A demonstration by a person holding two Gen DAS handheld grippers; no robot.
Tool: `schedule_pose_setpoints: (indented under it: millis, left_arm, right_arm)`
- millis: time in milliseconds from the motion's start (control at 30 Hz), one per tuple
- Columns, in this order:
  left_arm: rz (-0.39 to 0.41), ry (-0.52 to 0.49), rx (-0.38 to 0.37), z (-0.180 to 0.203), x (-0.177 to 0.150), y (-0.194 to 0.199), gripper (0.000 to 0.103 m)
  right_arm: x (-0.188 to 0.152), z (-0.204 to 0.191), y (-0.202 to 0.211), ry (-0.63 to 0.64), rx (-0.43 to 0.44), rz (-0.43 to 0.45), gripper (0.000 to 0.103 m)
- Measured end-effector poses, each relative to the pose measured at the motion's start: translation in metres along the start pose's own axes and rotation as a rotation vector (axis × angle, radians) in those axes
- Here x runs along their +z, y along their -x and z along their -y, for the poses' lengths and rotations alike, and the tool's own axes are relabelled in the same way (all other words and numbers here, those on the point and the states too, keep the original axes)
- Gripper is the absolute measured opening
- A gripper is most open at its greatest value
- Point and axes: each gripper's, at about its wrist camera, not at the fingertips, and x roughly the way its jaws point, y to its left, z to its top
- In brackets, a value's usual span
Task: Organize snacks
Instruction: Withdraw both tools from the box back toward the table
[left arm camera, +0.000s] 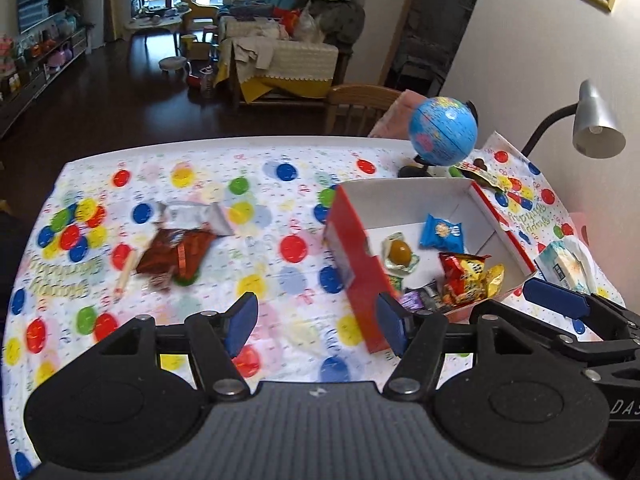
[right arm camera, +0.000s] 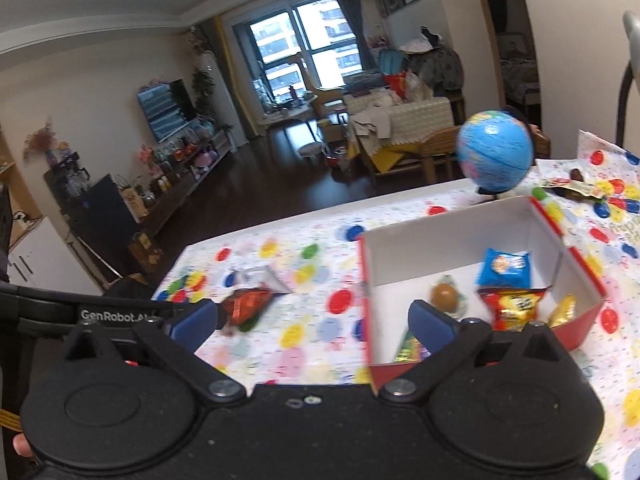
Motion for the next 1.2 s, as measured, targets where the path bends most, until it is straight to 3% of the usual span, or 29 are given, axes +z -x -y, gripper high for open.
schedule_pose_setpoints:
  millis: [633, 967, 1200]
  left_arm:
    - [0.025, 0.077, 0.07, -0.12, -0.038, 0.053, 0.065]
    - [0.025, 0.142, 0.098, -0.155, -0.043, 0.056, 0.065]
    - [0.133, 0.153, 0.146, -0.159, -0.04, 0.05, 0.065]
  right_arm:
    - [-0.037, -0.117, -0.03, 0.06, 0.079, -0.039, 0.102]
    - [-0.042, -0.139, -0.045, 0.071, 0.089, -0.072, 0.102]
    - [-0.035, -0.136, -0.062, 0.1, 0.097, -0.088, 0.102]
